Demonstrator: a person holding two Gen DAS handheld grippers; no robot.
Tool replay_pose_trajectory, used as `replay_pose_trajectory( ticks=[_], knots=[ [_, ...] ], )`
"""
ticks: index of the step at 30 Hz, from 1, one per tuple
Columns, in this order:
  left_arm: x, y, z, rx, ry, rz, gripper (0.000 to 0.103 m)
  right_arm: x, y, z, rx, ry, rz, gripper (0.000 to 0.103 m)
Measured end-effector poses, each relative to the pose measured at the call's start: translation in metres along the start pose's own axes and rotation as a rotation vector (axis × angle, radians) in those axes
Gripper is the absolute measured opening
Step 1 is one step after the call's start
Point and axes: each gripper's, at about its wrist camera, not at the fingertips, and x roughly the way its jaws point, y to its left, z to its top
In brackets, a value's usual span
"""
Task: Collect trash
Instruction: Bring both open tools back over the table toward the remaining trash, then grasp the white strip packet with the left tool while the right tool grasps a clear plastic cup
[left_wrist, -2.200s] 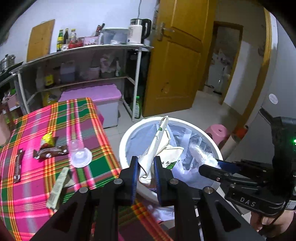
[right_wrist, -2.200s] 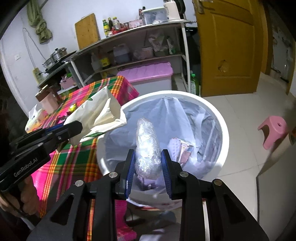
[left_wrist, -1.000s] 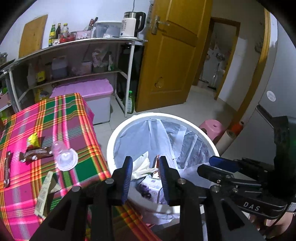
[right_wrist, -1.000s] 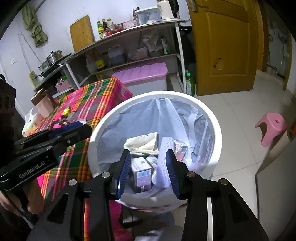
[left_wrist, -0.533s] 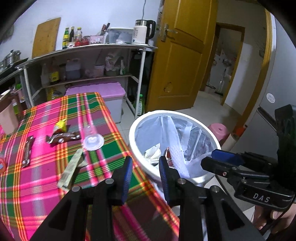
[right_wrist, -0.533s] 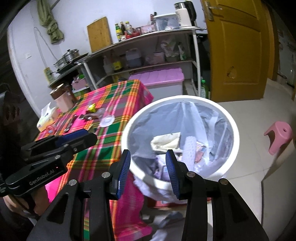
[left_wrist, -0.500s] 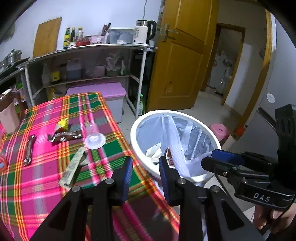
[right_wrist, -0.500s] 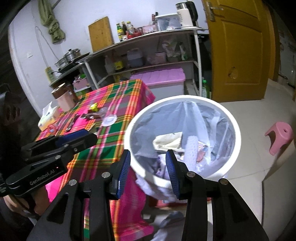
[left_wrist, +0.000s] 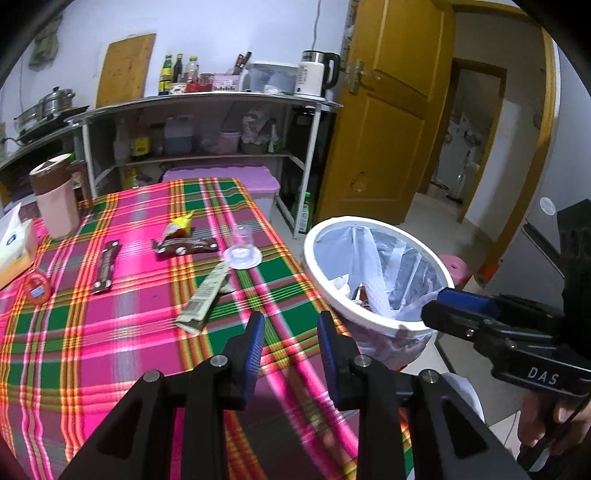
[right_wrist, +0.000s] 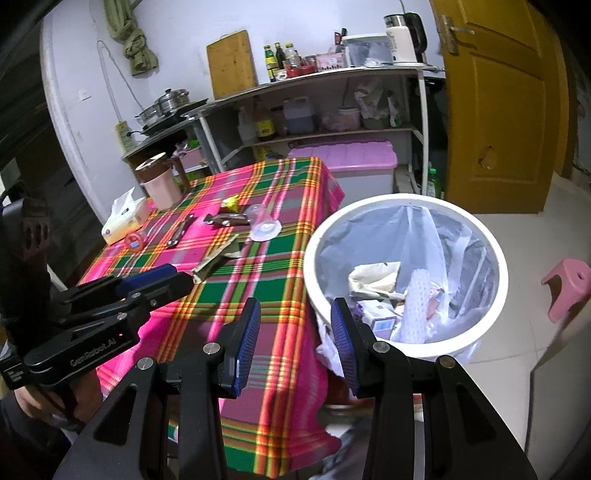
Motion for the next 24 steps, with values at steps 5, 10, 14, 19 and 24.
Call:
replay_pose_trajectory(
  ticks=[5, 10, 14, 19, 24],
  knots=[
    [-0.010, 0.013, -0.005, -0.019, -0.010, 0.024, 0.029, 0.002, 0.010, -0.001, -0.020, 0.007, 0.012, 0.041],
    [-0.013, 0.024, -0.005, -0.035, -0.018, 0.045, 0.029, 0.005, 0.017, 0.000, -0.036, 0.012, 0.022, 0.041],
    [-0.013, 0.032, -0.005, -0.044, -0.017, 0.060, 0.029, 0.012, 0.022, 0.001, -0.050, 0.021, 0.030, 0.041],
    [-0.005, 0.042, -0.005, -0.050, -0.003, 0.078, 0.029, 0.022, 0.027, 0.004, -0.062, 0.035, 0.040, 0.041],
    [0.009, 0.055, -0.003, -0.062, 0.020, 0.100, 0.029, 0.034, 0.029, 0.008, -0.068, 0.050, 0.045, 0.041]
  ],
)
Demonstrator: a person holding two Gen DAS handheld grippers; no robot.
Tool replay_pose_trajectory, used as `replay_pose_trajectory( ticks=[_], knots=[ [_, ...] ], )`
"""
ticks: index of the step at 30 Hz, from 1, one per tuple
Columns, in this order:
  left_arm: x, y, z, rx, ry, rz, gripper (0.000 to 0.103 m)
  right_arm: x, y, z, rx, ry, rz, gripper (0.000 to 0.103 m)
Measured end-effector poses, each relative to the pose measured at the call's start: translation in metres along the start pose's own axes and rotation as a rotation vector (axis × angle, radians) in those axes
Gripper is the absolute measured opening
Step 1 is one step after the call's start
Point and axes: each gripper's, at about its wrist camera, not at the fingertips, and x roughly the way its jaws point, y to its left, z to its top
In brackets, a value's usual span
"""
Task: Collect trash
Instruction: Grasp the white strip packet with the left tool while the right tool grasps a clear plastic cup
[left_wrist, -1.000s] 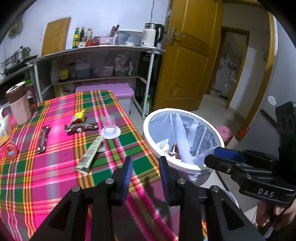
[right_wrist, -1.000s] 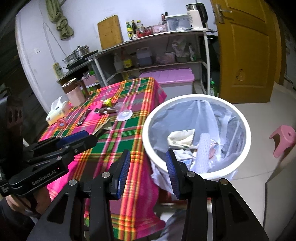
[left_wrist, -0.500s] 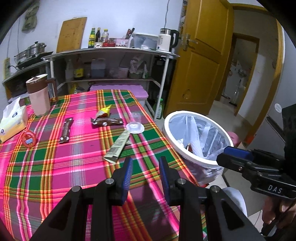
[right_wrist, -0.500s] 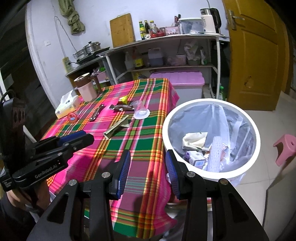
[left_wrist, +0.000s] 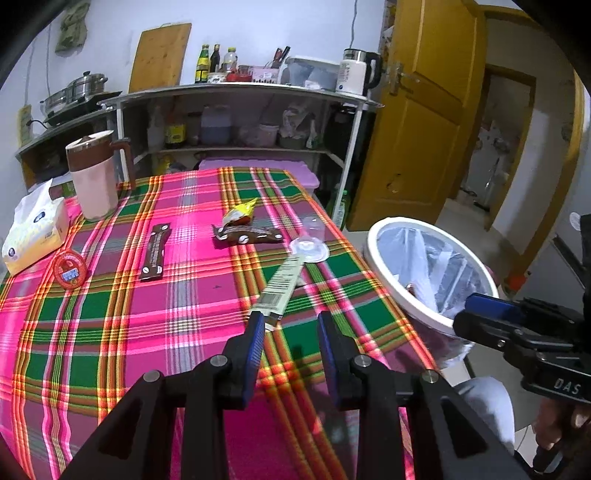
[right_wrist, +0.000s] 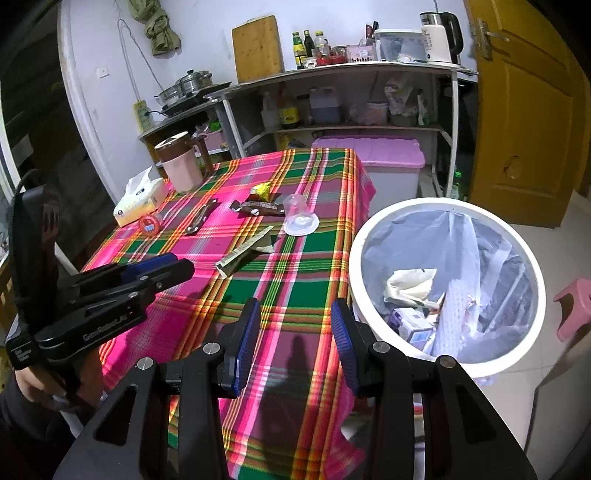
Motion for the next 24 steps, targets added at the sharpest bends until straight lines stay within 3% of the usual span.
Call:
replay_pose_trajectory(
  ticks=[8, 20, 24],
  knots=[
    [0.037, 0.012, 0.010, 0.014, 0.050, 0.006, 0.037, 0.016, -0.003, 0.006, 0.000, 0.023, 0.000, 0.041],
    [0.088, 0.010, 0.016, 0.040, 0.151, 0.029, 0.038, 0.035, -0.009, 0.018, -0.002, 0.040, -0.010, 0.041],
    [0.086, 0.012, 0.015, 0.026, 0.146, 0.025, 0.025, 0.041, -0.007, 0.023, -0.006, 0.043, -0.013, 0.041]
  ],
)
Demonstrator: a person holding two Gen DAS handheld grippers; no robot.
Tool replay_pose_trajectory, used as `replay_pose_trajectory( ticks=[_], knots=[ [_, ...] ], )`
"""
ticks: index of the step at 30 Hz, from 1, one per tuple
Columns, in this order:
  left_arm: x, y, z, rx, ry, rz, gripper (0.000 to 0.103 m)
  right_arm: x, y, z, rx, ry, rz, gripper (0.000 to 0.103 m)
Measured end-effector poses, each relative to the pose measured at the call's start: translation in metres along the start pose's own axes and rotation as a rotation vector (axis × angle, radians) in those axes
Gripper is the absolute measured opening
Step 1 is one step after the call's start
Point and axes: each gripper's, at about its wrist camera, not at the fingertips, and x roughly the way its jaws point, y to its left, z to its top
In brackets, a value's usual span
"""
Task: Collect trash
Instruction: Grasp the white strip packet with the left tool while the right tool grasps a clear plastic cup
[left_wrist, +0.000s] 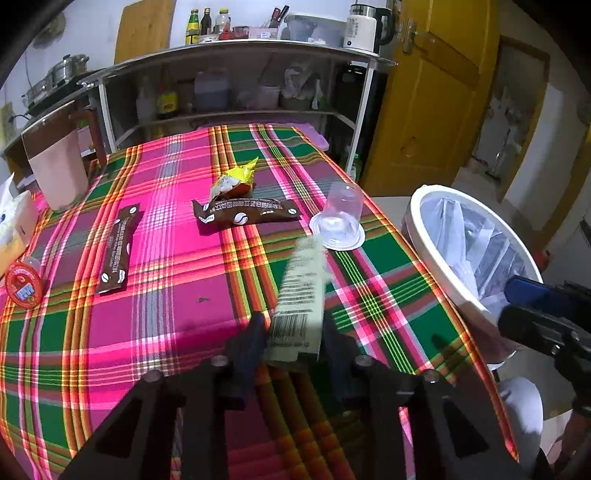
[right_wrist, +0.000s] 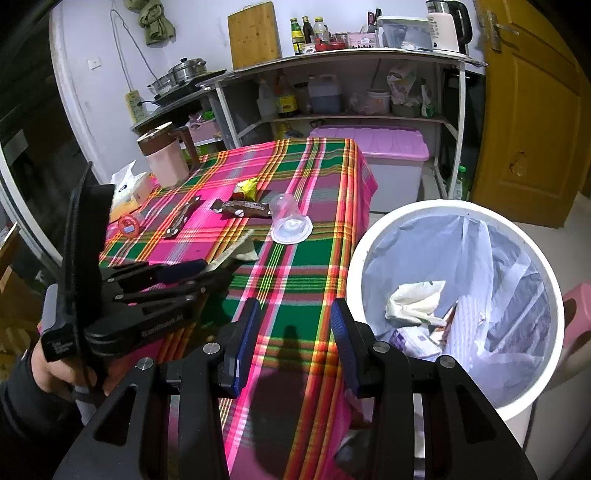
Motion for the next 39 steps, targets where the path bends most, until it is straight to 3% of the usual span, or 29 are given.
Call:
replay_pose_trajectory(
  ticks=[13, 26, 37, 39],
  knots=[
    [-0.029, 0.028, -0.009, -0.114, -0.063, 0.005, 0.021, 0.029, 0.016, 0.026, -0.045, 0.015, 0.018, 0.041],
    [-0.042, 0.041, -0.009, -0.132, -0.117, -0.001, 0.021, 0.075, 0.025, 0.062, -0.057, 0.039, -0.020, 0.041],
    [-0.034, 0.052, -0.009, -0.156, -0.107, 0.014, 0.021, 0.116, 0.025, 0.079, -0.044, 0.064, -0.067, 0.041],
    [-0.032, 0.054, -0.009, -0.158, -0.104, 0.017, 0.021, 0.119, 0.024, 0.079, -0.045, 0.065, -0.076, 0.031]
  ],
)
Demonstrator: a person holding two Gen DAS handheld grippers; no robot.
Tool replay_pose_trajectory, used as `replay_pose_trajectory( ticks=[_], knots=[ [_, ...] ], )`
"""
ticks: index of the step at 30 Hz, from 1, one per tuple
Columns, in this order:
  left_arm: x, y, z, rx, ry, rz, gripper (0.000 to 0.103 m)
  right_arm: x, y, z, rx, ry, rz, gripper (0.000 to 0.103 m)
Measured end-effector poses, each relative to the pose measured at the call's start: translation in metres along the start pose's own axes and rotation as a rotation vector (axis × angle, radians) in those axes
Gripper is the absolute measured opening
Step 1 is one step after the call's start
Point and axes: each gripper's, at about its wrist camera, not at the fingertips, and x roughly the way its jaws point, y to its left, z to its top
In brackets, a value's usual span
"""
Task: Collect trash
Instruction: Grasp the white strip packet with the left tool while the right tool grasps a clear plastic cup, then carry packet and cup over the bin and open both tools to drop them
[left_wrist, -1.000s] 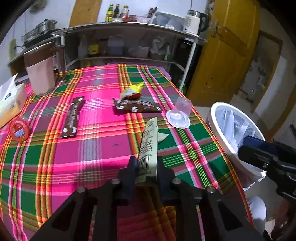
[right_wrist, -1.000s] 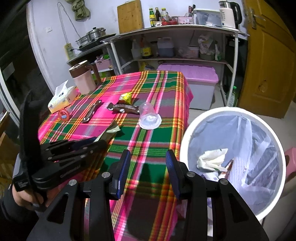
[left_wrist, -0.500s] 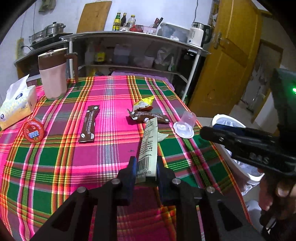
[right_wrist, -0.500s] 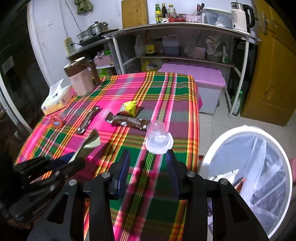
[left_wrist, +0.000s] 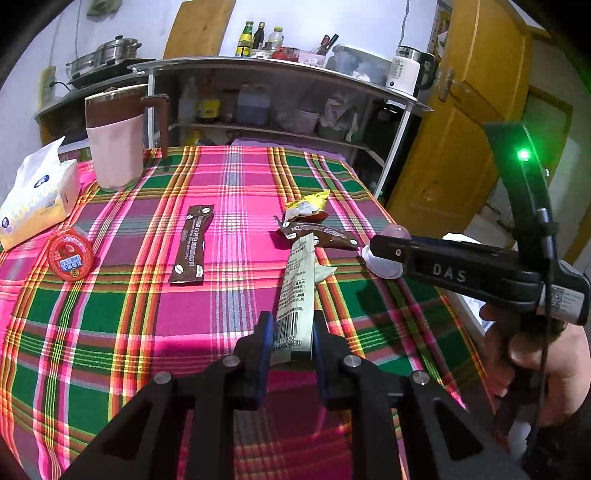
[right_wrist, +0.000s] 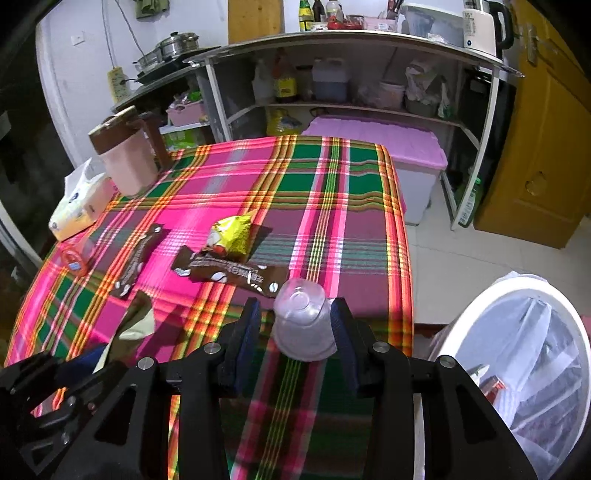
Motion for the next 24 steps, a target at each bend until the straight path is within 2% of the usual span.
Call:
replay_pose_trajectory(
  ticks=[8, 24],
  knots=[
    [0.002, 0.000, 0.001, 0.006, 0.000, 0.007, 0.021, -0.009, 0.001, -0.002, 0.007, -0.029, 0.010, 0.031],
    [-0.033, -0.029, -0.003, 0.043, -0.043, 0.017, 0.021, -0.083, 0.004, -0.039, 0.014, -0.094, 0.073, 0.031]
  ],
)
